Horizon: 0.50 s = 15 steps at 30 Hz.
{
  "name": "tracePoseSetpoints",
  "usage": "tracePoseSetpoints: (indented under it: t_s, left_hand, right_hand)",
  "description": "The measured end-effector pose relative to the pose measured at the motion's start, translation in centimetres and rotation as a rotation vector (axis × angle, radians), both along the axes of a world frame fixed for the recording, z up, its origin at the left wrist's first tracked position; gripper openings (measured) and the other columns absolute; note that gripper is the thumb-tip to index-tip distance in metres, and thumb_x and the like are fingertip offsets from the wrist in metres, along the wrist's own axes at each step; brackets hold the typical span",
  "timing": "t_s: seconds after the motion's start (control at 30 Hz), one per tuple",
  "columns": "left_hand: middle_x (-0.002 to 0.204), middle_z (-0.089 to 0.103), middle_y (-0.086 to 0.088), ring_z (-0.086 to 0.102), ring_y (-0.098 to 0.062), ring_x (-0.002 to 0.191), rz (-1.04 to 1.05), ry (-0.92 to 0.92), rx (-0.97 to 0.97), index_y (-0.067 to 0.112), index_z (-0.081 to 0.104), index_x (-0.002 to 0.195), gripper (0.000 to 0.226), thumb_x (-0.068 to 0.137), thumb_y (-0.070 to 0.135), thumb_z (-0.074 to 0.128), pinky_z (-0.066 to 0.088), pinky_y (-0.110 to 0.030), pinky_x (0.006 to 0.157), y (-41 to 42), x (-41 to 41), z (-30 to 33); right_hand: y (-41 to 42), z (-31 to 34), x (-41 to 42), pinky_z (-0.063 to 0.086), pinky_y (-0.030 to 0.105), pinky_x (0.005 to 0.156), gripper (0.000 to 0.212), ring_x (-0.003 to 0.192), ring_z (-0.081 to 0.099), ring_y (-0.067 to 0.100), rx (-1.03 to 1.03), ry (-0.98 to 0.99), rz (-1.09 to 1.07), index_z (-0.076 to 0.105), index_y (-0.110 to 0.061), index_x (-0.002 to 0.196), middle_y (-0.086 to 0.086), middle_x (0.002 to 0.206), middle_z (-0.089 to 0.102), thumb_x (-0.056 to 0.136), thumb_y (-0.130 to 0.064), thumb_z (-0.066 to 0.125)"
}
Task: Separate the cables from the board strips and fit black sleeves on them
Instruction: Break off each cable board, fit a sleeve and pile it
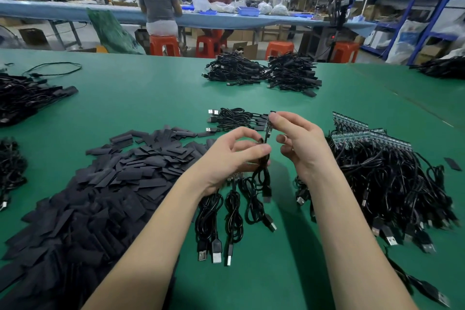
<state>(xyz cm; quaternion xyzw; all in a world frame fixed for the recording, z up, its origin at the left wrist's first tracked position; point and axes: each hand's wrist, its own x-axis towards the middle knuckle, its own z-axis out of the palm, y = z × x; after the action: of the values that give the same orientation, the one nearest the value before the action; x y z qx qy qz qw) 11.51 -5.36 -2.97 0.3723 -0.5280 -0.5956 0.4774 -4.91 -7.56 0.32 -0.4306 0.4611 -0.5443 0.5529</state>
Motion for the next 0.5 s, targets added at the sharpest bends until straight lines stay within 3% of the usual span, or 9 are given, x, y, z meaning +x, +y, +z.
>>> tracePoseSetpoints:
  t_s: [0.07, 0.23, 0.33, 0.4, 0.5]
  left_hand:
    - [0.098, 0.076, -0.012, 0.074, -0.025, 0.084, -0.008, 0.074, -0.012, 0.014, 0.060, 0.103, 0.031, 0.081, 0.024, 0.080, 0.059, -0.031, 0.074, -0.03, 0.37, 0.23]
    - [0.093, 0.075, -0.007, 0.072, -0.023, 0.079, -0.049, 0.016, 0.017, 0.019, 0.060, 0.105, 0.029, 0.081, 0.024, 0.077, 0.058, -0.031, 0.067, 0.14, 0.88, -0.01]
    - [0.093, 0.074, -0.003, 0.071, -0.020, 0.082, -0.061, -0.034, 0.024, 0.022, 0.061, 0.113, 0.023, 0.092, 0.020, 0.071, 0.056, -0.026, 0.067, 0.13, 0.87, -0.28]
    - [0.092, 0.073, 0.000, 0.071, -0.016, 0.080, -0.048, -0.056, 0.029, 0.022, 0.065, 0.109, 0.015, 0.094, 0.024, 0.069, 0.052, -0.020, 0.061, 0.05, 0.80, -0.36]
    - [0.087, 0.071, 0.003, 0.065, -0.013, 0.068, 0.007, -0.033, 0.064, 0.017, 0.070, 0.103, 0.015, 0.097, 0.029, 0.064, 0.050, -0.022, 0.055, -0.08, 0.30, -0.51]
  right_hand:
    - [0.00, 0.22, -0.18, 0.035, 0.014, 0.045, 0.014, 0.057, 0.050, 0.005, 0.016, -0.102, -0.029, 0.075, -0.019, 0.096, -0.008, 0.081, 0.071, 0.084, -0.022, 0.081]
    - [-0.16, -0.03, -0.11, 0.033, 0.014, 0.043, 0.020, 0.053, 0.048, 0.004, 0.048, -0.175, -0.096, 0.075, -0.014, 0.103, -0.005, 0.084, 0.071, 0.085, -0.019, 0.081]
    - [-0.30, -0.25, -0.08, 0.033, 0.014, 0.043, 0.016, 0.052, 0.048, 0.004, 0.068, -0.157, -0.092, 0.076, -0.016, 0.099, -0.007, 0.081, 0.071, 0.085, -0.021, 0.081]
    - [-0.24, -0.38, -0.07, 0.035, 0.014, 0.044, 0.014, 0.052, 0.050, 0.005, 0.089, -0.128, -0.054, 0.076, -0.018, 0.097, -0.006, 0.083, 0.073, 0.085, -0.023, 0.080]
    - [-0.02, -0.41, 0.41, 0.043, 0.020, 0.057, 0.019, 0.066, 0.058, 0.008, 0.108, 0.052, 0.006, 0.075, -0.022, 0.102, -0.009, 0.090, 0.076, 0.087, -0.033, 0.078]
